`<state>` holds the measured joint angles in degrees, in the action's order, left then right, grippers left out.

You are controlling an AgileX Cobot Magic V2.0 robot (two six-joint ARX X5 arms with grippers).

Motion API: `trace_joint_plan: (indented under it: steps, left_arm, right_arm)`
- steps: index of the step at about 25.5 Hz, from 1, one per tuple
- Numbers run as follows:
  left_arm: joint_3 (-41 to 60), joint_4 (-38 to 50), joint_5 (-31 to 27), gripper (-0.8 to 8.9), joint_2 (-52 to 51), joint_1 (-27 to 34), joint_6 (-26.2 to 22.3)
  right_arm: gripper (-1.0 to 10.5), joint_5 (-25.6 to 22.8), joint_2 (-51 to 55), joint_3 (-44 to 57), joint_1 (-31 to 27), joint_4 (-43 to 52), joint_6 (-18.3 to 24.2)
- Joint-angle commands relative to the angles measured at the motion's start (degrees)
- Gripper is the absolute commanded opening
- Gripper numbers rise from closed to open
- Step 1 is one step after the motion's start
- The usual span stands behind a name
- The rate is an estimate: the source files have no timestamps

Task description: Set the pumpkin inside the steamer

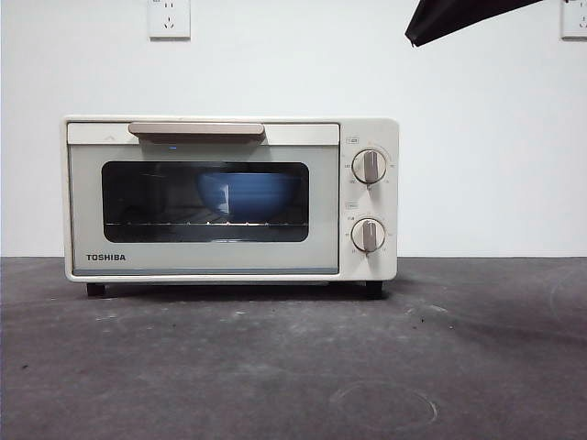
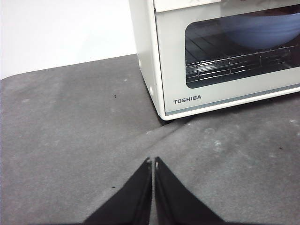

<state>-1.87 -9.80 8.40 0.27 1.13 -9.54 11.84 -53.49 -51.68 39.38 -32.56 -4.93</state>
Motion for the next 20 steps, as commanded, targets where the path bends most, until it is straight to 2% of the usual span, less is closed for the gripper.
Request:
trace_joint_plan:
  steps: [1,9,12,13,15,20]
  left_arm:
    - [1.2,0.8,-0.1,0.19,-0.1,0.2,-0.2]
    - [1.2,0.8,-0.1,0.19,-0.1,0.2,-0.2]
    - [1.2,0.8,-0.1,0.19,-0.1,0.2,-0.2]
    - [1.2,0.8,-0.1,0.19,-0.1,0.2,-0.2]
    - [1.2,0.8,-0.1,0.19,-0.1,0.2,-0.2]
    - [1.2,0.7,-0.1,0.19,-0.1,0.2,-0.2]
  right_arm:
    - [0.1,0.0,-0.3,-0.5,0.5,0.4,-0.6]
    - [0.1,-0.1,-0.3,-0.5,0.5,0.4,-0.1]
    - [0.1,-1.3,1.6,-0.5,-1.4,0.3,5.5]
    - [0.1,-1.5,3.3,-0.4,-3.3,0.4,7.8]
    - [0.1,-1.4,7.6,0.7,-7.9,1.3,10.0]
    - [0.1,-3.1,24.8,13.5,-27.6,13.0,10.1]
